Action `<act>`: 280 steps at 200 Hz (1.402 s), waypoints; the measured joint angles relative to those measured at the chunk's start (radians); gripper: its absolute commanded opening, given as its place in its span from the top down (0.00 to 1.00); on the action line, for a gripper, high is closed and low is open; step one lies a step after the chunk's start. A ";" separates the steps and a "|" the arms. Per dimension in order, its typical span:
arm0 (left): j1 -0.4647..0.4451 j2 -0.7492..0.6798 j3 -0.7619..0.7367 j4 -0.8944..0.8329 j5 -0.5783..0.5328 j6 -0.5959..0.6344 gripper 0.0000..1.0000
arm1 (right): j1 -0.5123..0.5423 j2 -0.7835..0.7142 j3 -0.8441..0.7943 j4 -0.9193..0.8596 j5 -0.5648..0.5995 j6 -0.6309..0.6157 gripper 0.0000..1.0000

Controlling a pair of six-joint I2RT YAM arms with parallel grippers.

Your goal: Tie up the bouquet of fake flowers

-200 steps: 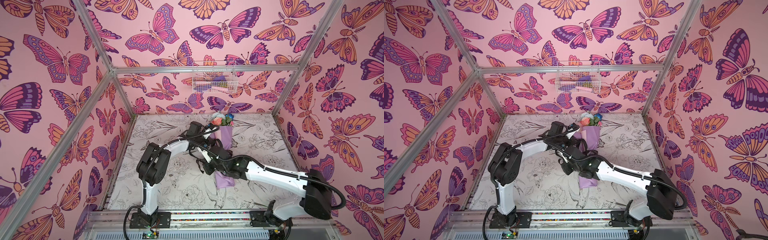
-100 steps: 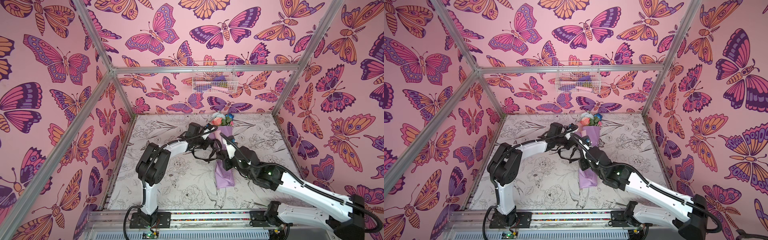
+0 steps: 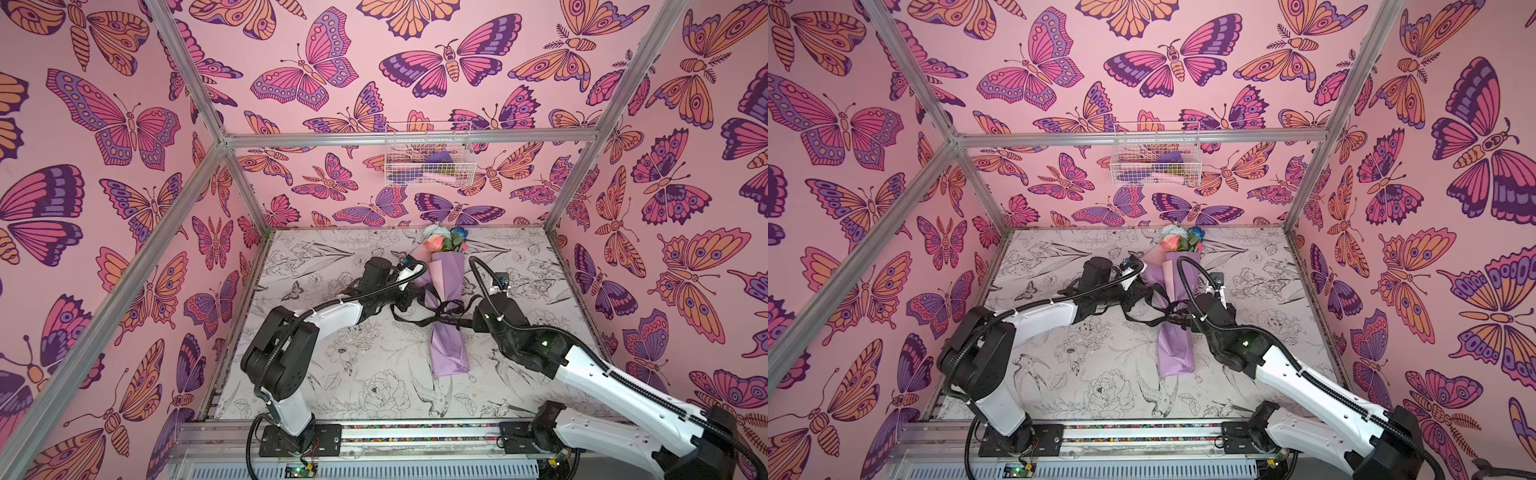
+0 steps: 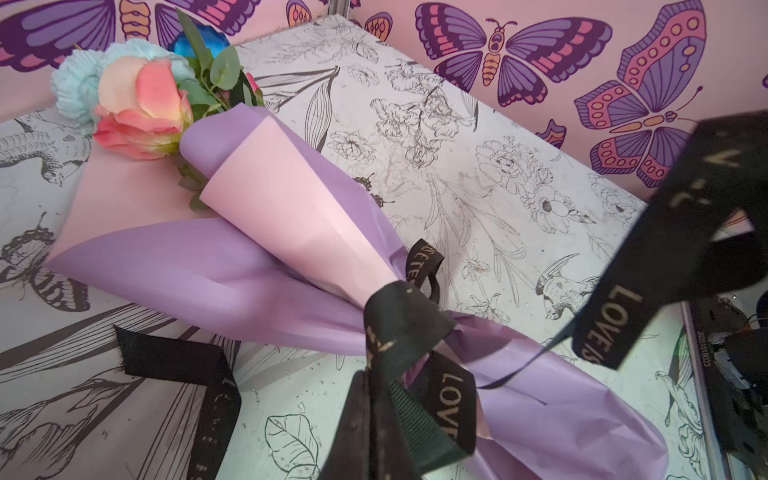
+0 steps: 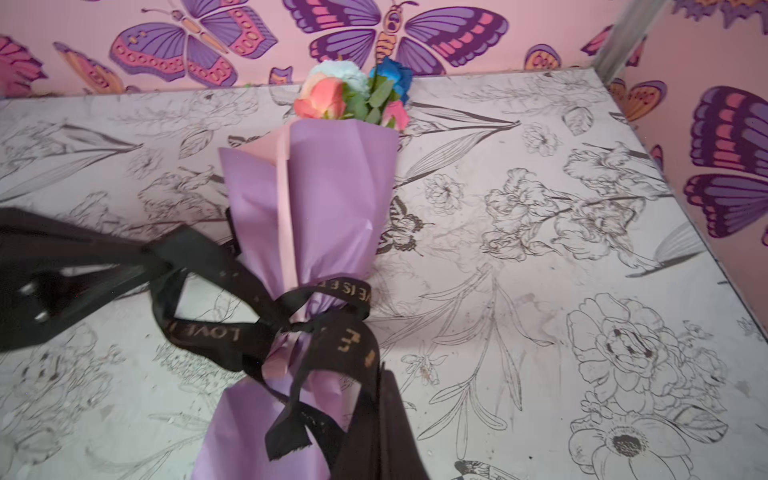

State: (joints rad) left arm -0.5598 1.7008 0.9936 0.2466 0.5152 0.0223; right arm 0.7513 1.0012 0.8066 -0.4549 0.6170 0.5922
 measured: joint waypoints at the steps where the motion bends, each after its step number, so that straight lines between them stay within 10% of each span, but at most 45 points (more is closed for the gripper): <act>1: -0.001 -0.002 -0.002 0.001 -0.001 0.000 1.00 | -0.002 0.000 0.000 0.000 0.002 0.002 1.00; 169: -0.134 -0.141 -0.409 0.134 -0.209 -0.290 1.00 | -0.089 0.124 0.002 -0.396 0.208 0.585 1.00; 280: -0.148 -0.081 -0.451 0.144 -0.249 -0.383 0.88 | -0.093 0.198 -0.012 -0.329 0.177 0.577 1.00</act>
State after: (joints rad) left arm -0.7074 1.6199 0.5426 0.3908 0.2665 -0.3603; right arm 0.6579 1.1992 0.7948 -0.7837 0.7944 1.1694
